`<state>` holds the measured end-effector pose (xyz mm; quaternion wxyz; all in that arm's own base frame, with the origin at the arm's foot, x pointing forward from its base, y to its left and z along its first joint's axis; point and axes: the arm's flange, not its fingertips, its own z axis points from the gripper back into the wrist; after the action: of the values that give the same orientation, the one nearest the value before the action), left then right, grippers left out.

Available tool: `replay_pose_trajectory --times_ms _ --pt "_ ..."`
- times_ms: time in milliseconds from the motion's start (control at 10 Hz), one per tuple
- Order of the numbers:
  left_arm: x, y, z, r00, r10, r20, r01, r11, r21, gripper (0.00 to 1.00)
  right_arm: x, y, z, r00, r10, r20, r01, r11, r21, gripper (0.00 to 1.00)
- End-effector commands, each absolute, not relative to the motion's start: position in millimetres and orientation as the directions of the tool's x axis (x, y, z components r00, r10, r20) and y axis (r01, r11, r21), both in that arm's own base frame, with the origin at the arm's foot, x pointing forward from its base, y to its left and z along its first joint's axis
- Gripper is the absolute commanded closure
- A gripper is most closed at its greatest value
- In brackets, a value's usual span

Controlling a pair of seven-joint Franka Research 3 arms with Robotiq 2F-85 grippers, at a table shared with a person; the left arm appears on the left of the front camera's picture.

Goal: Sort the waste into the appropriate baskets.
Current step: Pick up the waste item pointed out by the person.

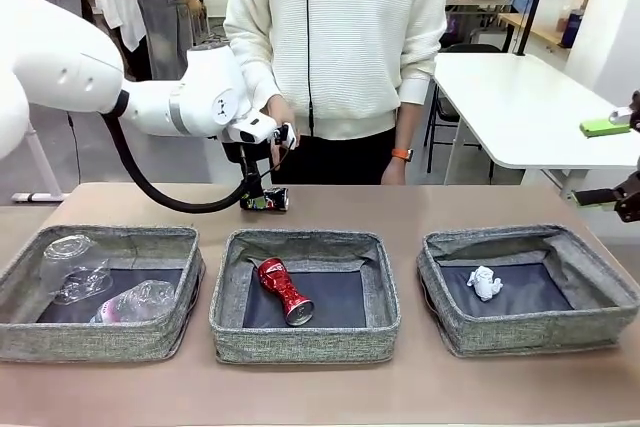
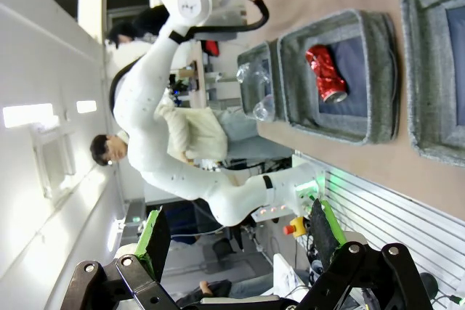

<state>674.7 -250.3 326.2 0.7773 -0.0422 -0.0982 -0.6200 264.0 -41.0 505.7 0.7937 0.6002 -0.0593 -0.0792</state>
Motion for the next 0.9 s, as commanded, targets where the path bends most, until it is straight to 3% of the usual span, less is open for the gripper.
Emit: replay_pose_trajectory --times_ms 0,600,700,800 --pt "686 -250 328 0.241 -0.951 0.194 0.967 0.253 0.037 0.00 265 -39 507 0.981 -0.193 0.013 0.037 0.250 0.968 0.00" --pt "694 -250 317 0.242 -0.950 0.196 0.970 0.238 -0.047 0.00 265 -39 507 0.981 -0.193 0.013 0.037 0.250 0.968 0.00" --pt "694 -248 316 0.240 -0.952 0.189 0.971 0.235 -0.050 0.58 265 -39 507 0.981 -0.193 0.013 0.037 0.250 0.968 0.00" --pt "693 -247 316 0.240 -0.954 0.181 0.971 0.235 -0.049 0.60 265 -39 507 0.981 -0.193 0.013 0.037 0.250 0.968 0.00"
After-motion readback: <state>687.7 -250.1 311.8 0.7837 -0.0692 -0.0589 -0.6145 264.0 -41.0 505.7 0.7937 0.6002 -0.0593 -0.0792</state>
